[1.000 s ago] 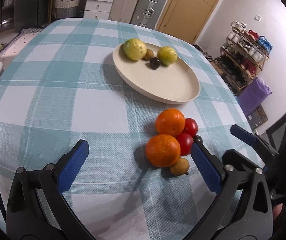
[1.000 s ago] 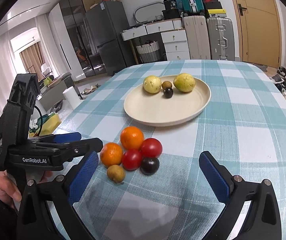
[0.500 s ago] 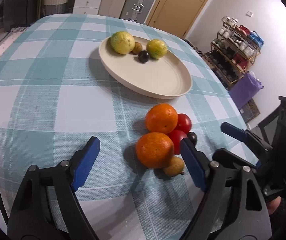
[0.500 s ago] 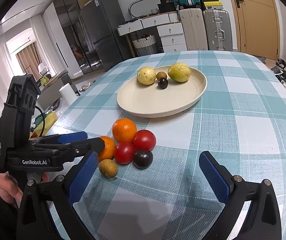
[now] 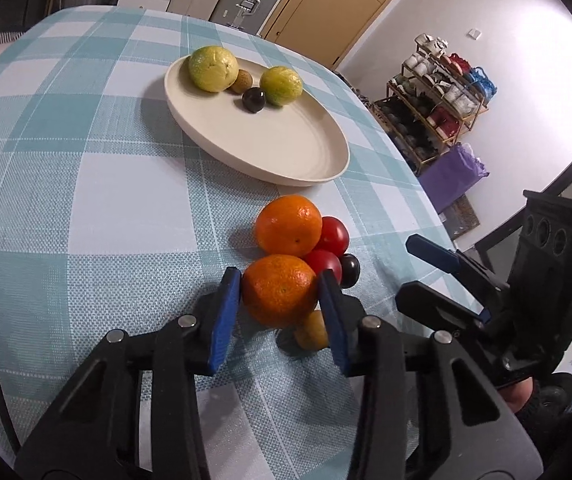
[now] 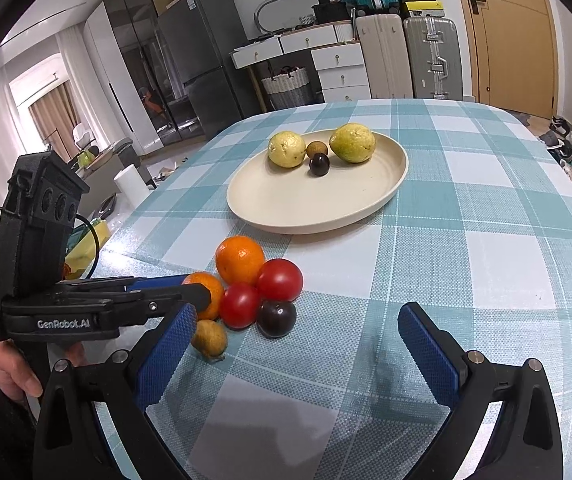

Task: Organize fruits
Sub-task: 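Grasp the large orange with the left tool, then grasp the small brown fruit with the right tool while the left tool holds the orange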

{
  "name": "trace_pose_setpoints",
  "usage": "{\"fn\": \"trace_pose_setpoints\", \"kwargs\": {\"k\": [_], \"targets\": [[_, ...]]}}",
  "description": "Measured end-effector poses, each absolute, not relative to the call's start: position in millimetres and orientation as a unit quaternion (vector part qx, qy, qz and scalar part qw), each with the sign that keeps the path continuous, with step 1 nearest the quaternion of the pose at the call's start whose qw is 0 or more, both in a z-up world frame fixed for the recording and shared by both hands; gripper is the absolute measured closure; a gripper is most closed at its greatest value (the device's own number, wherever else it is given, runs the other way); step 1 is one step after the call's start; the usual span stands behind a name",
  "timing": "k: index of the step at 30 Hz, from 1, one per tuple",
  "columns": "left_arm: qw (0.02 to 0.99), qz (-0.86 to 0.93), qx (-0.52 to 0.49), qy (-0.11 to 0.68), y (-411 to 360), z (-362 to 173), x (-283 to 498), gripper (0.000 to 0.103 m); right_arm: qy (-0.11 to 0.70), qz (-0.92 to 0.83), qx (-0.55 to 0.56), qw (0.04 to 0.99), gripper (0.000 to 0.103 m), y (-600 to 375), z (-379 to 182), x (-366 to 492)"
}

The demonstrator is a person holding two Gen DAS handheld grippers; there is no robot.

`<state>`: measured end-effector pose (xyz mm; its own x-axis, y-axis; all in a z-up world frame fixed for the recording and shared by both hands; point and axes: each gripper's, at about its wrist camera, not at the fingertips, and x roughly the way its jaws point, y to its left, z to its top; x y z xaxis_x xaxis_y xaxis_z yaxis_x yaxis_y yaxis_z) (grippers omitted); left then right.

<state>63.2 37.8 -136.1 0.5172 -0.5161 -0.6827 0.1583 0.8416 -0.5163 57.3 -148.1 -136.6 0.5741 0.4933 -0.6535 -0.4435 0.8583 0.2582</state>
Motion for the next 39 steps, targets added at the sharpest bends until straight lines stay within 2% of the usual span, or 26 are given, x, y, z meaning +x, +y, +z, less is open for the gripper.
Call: {"fn": "trace_pose_setpoints", "kwargs": {"k": [31, 36, 39], "targets": [[0.856, -0.167, -0.244, 0.424, 88, -132, 48, 0.067, 0.418, 0.321, 0.011, 0.850, 0.002, -100, -149, 33], [0.855, -0.164, -0.250, 0.423, 92, -134, 45, 0.067, 0.429, 0.333, 0.011, 0.840, 0.014, -91, -152, 34], [0.853, -0.165, -0.254, 0.425, 95, -137, 44, 0.067, 0.434, 0.335, 0.005, 0.837, 0.018, -84, -154, 36]]}}
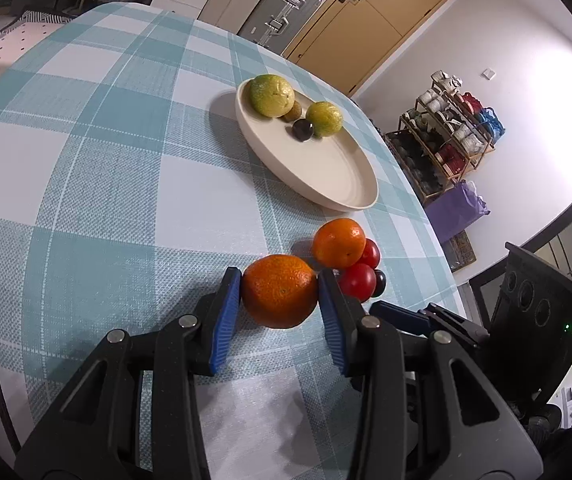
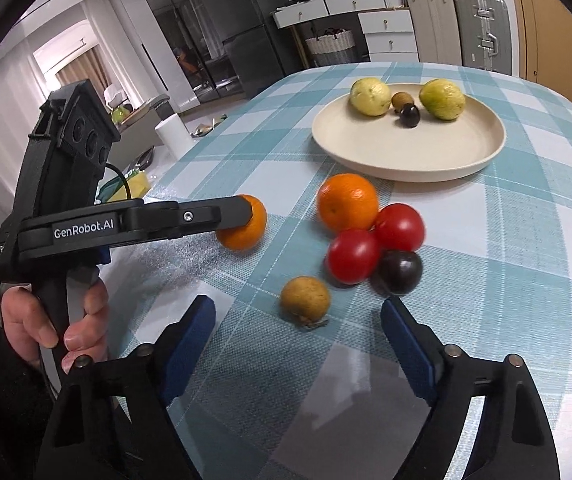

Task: Organize fruits
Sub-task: 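Grasp the small brown fruit with the right tool while the left tool holds the orange, then carry the orange and brown fruit onto the cream plate and open both tools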

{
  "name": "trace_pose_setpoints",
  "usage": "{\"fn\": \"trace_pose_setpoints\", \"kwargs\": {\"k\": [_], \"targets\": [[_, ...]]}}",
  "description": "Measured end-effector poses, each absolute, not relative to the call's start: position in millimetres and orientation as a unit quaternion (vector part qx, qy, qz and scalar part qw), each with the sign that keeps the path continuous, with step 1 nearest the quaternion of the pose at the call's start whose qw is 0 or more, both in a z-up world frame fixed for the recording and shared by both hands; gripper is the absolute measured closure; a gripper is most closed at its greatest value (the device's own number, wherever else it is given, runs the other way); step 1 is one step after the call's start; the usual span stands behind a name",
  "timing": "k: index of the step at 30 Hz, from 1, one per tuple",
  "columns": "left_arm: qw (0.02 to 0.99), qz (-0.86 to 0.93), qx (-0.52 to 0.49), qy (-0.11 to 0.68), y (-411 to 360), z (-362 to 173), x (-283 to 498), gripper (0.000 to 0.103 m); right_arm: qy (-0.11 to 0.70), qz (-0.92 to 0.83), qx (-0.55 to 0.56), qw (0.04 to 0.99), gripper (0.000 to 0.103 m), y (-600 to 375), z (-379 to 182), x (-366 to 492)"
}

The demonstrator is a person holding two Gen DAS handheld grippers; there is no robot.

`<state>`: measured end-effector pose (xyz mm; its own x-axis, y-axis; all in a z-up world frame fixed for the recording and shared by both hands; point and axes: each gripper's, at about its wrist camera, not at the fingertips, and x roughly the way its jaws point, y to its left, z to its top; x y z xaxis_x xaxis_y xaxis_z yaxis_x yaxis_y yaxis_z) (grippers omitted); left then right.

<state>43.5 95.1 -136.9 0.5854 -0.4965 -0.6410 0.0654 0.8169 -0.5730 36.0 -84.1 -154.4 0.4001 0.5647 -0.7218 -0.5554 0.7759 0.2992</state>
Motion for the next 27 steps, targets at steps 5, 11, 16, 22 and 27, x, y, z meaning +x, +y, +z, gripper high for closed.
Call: {"fn": "trace_pose_setpoints", "kwargs": {"k": [5, 11, 16, 22, 27], "targets": [[0.853, -0.164, -0.258, 0.423, 99, -138, 43, 0.067, 0.437, 0.329, -0.014, 0.837, 0.033, -73, -156, 39], [0.854, -0.164, -0.260, 0.420, 103, -135, 47, 0.067, 0.429, 0.308, -0.072, 0.846, 0.065, -56, -157, 38], [0.855, -0.163, -0.262, 0.416, 107, -130, 50, 0.067, 0.418, 0.317, -0.095, 0.846, 0.076, -49, -157, 33], [0.857, -0.163, -0.262, 0.412, 108, -123, 60, 0.067, 0.402, 0.333, -0.065, 0.851, 0.076, -59, -143, 32], [0.860, -0.166, -0.258, 0.408, 106, -114, 74, 0.067, 0.385, 0.343, -0.028, 0.857, 0.076, -71, -123, 43]]}}
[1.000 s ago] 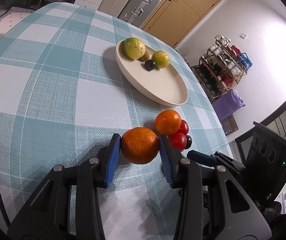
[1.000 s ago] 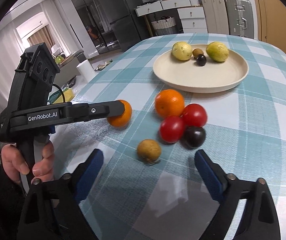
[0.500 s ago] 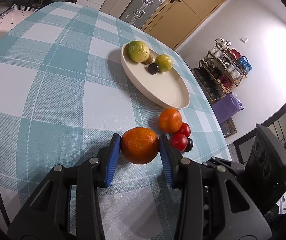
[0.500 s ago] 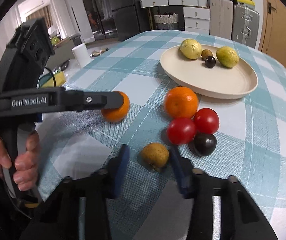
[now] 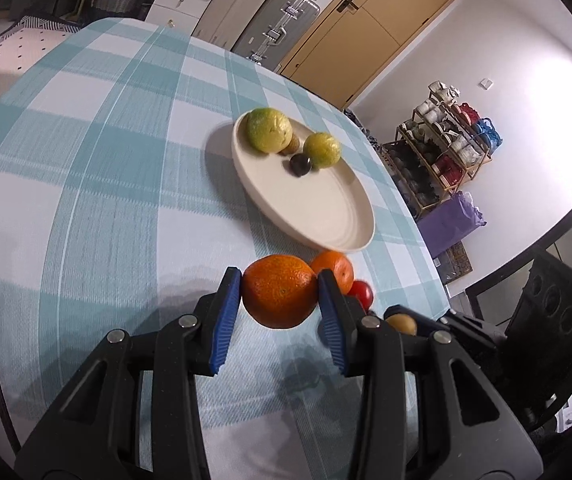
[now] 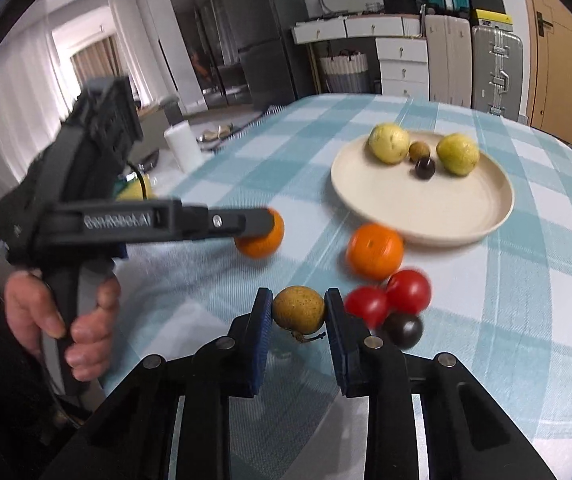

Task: Organize fruits
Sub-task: 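Carry the orange and brown fruit onto the cream plate and open both tools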

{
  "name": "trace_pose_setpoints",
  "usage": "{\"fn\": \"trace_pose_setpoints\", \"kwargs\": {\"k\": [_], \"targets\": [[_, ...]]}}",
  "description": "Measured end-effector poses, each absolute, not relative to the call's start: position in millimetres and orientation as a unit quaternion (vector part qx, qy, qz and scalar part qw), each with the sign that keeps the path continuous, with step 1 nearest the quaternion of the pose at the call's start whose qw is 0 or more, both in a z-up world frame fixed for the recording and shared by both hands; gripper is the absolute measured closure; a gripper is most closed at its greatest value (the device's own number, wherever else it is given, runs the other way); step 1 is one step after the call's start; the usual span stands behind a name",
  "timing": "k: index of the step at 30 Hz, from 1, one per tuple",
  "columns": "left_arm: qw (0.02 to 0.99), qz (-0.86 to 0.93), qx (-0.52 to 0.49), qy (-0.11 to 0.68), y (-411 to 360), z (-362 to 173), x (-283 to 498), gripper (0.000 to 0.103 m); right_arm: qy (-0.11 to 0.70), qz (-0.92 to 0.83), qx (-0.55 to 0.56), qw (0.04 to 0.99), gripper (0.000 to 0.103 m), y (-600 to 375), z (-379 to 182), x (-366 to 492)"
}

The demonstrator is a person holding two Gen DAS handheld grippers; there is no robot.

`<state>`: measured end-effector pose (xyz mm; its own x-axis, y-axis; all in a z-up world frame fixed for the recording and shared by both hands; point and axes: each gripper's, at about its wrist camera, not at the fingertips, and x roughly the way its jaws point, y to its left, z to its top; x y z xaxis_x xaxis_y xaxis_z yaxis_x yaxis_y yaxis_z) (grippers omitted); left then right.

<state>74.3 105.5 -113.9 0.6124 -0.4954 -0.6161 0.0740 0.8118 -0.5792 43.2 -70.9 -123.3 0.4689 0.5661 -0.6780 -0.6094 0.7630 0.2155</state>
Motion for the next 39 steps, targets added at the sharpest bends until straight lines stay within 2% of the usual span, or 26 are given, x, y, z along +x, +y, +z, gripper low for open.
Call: {"fn": "trace_pose_setpoints", "kwargs": {"k": [14, 26, 39], "targets": [[0.866, -0.172, -0.254, 0.394, 99, -86, 146, 0.067, 0.357, 0.341, 0.004, 0.870, 0.076, -88, -97, 110], [0.854, -0.171, -0.257, 0.419, 97, -99, 207, 0.067, 0.370, 0.334, 0.025, 0.867, 0.076, -86, -107, 180], [0.847, -0.166, -0.267, 0.428, 101, -116, 236, 0.067, 0.378, 0.334, 0.030, 0.863, 0.076, -71, -118, 229]]}}
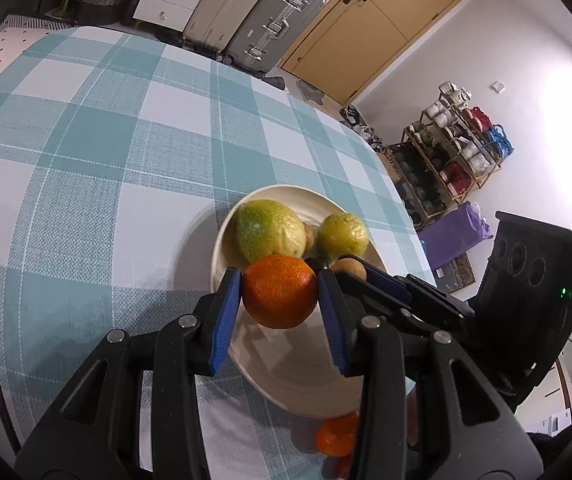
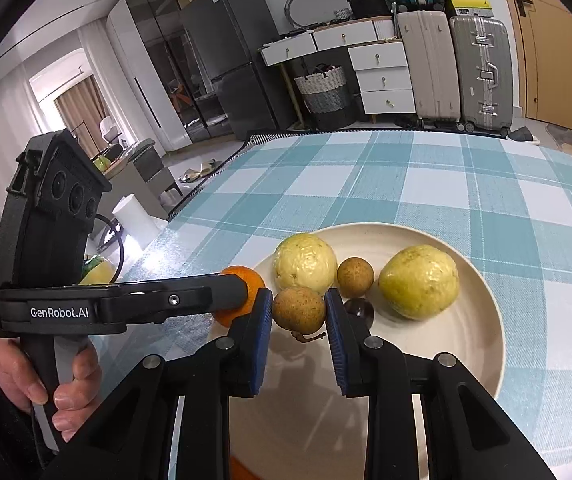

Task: Organize fruits
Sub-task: 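Carry the orange and brown fruit onto the cream plate and open both tools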

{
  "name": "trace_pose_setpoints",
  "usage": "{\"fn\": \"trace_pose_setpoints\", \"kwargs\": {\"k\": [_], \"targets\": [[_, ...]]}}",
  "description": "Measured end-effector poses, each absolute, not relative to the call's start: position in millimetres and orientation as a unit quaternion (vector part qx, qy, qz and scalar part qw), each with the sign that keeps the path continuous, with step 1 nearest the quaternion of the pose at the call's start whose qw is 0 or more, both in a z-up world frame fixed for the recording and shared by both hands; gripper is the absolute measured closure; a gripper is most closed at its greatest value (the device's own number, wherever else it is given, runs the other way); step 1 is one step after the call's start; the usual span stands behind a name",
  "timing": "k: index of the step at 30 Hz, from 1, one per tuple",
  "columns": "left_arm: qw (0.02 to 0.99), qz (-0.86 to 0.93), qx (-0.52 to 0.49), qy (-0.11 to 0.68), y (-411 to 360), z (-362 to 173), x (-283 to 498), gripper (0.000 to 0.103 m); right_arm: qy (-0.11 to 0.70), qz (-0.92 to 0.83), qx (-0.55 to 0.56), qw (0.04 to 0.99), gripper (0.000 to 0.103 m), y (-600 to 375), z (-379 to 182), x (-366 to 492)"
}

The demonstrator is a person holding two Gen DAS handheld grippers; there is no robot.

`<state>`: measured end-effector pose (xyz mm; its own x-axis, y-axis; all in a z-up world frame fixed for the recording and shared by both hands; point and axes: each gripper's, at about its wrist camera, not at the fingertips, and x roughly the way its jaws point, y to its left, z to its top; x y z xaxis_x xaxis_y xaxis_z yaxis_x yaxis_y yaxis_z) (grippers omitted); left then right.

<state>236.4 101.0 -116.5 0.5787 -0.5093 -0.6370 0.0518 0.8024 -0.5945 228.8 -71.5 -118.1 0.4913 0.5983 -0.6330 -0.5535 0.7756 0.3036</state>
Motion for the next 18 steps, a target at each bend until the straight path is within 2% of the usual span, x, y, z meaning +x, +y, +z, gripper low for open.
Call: {"fn": "trace_pose_setpoints", "kwargs": {"k": [8, 12, 14, 16, 18], "targets": [[0.843, -0.162, -0.285, 0.426, 104, -123, 241, 0.067, 0.389, 0.334, 0.045, 0.857, 0.075, -66, -126, 240], [0.845, -0.171, -0.281, 0.421, 103, -117, 238, 0.067, 0.389, 0.331, 0.054, 0.858, 0.062, -69, -128, 242], [0.846, -0.166, -0.282, 0.421, 103, -114, 236, 0.066, 0.385, 0.328, 0.060, 0.860, 0.060, -72, -125, 240], [0.846, -0.164, -0.284, 0.420, 104, -113, 234, 0.066, 0.383, 0.330, 0.070, 0.860, 0.054, -76, -123, 239], [0.846, -0.160, -0.284, 0.421, 105, -112, 230, 0.065, 0.379, 0.324, 0.076, 0.864, 0.053, -81, -120, 237]]}}
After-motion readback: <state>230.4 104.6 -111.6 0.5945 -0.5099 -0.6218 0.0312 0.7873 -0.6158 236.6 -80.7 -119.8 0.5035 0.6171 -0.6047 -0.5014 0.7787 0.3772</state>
